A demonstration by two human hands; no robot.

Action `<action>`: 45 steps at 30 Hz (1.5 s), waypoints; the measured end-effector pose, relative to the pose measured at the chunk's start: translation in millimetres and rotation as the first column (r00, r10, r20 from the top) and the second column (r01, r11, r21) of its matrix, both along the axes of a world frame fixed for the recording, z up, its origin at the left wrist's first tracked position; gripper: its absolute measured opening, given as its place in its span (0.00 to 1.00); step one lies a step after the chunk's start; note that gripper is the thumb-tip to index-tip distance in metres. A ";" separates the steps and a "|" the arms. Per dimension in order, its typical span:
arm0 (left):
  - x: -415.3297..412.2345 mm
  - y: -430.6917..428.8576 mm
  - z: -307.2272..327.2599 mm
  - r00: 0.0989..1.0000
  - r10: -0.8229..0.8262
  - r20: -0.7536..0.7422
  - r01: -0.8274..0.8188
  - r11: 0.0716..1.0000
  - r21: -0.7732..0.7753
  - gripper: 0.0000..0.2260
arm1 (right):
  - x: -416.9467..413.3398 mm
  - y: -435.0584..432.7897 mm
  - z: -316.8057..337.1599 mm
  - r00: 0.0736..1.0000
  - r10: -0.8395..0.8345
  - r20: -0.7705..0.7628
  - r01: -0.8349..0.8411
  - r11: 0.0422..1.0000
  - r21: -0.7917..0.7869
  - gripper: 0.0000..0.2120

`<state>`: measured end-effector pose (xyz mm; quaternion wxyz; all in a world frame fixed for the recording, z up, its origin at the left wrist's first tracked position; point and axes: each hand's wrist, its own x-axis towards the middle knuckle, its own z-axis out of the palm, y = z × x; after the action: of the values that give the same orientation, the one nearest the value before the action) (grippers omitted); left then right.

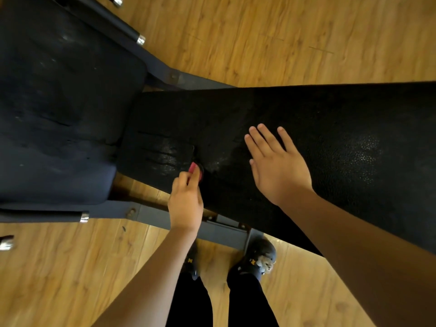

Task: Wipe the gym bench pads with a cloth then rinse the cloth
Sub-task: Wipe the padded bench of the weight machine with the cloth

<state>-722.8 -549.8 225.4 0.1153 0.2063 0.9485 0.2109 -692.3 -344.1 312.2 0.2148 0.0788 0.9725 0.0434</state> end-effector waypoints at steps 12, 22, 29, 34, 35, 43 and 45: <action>-24.1 24.1 0.0 0.998 0.030 0.054 -0.030 0.999 -0.012 0.20 | -0.8 0.7 -2.4 1.000 0.001 -0.006 -0.001 1.000 -0.021 0.27; -18.4 38.4 7.3 0.970 -0.235 -0.055 0.239 0.969 0.070 0.19 | -0.1 0.2 -5.1 0.997 -0.030 -0.067 0.025 0.997 -0.074 0.28; -24.8 67.5 24.3 0.987 -0.159 0.004 0.158 0.984 0.088 0.20 | -0.6 0.5 -12.9 0.993 -0.027 -0.114 0.025 0.999 -0.022 0.26; -24.3 79.7 23.9 0.972 -0.230 -0.041 0.234 0.962 0.140 0.19 | 0.0 0.2 -14.7 0.996 -0.014 -0.089 0.014 1.000 0.002 0.28; -27.2 79.6 21.2 0.980 -0.195 -0.027 0.197 0.971 0.137 0.20 | 0.2 0.2 -15.3 0.997 -0.006 -0.074 0.008 1.000 0.021 0.28; -29.9 100.0 28.2 1.000 -0.013 0.023 0.011 0.995 0.103 0.19 | -0.5 0.2 -16.8 0.997 -0.014 -0.075 0.016 0.999 0.029 0.28; -25.1 101.6 30.4 0.993 -0.120 -0.008 0.120 0.983 0.142 0.19 | 0.0 0.3 -16.9 0.997 -0.011 -0.082 0.013 1.000 0.026 0.28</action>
<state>-747.9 -448.2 255.8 0.1130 0.2706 0.9169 0.2708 -692.3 -343.8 295.3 0.1741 0.0892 0.9793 0.0518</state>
